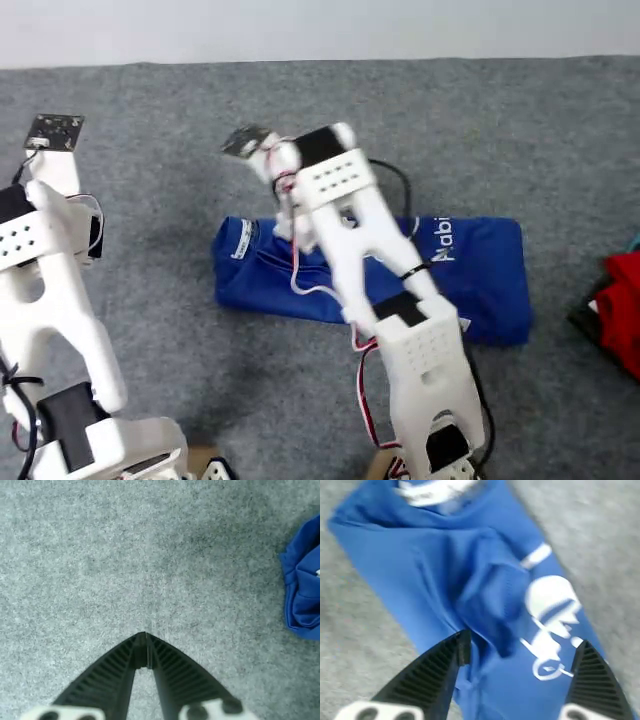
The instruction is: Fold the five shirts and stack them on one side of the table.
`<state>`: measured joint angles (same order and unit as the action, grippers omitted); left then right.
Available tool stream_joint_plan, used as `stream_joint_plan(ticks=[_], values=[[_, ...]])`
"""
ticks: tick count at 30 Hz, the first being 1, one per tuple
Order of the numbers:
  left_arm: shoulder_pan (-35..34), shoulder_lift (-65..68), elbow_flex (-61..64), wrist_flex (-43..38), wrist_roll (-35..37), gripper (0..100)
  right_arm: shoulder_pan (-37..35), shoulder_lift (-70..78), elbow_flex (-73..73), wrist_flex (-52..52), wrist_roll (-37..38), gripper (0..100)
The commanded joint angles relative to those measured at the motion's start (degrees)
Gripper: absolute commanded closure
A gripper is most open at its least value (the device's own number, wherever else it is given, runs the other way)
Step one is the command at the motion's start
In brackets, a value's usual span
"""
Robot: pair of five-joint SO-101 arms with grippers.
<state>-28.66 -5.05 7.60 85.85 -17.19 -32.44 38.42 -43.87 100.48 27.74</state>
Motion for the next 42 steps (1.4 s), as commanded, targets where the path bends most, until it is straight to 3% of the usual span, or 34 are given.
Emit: stream_joint_plan(ticks=[1,6,15,25,34,42], values=[[0.44,-2.46,-2.07,-0.97,-0.09,100,-4.18,-0.92,-0.35,2.07,-1.14,66.9],[0.44,-2.46,-2.07,-0.97,-0.09,100,-4.53,3.65,-0.44,1.54,-0.88,66.9],[0.18,-2.46,0.13,-1.85,-0.26,100,6.11,12.35,-0.79,-9.27,4.92,66.9],[0.44,-2.55,2.24,-4.57,-0.09,100,5.14,2.24,-0.79,-7.78,5.1,66.9],[0.44,-2.46,2.33,-4.92,0.0,100,0.84,0.04,-0.35,0.48,5.01,66.9],[0.44,-2.46,2.59,-4.57,0.09,100,8.04,13.41,-0.79,-12.26,7.91,66.9]])
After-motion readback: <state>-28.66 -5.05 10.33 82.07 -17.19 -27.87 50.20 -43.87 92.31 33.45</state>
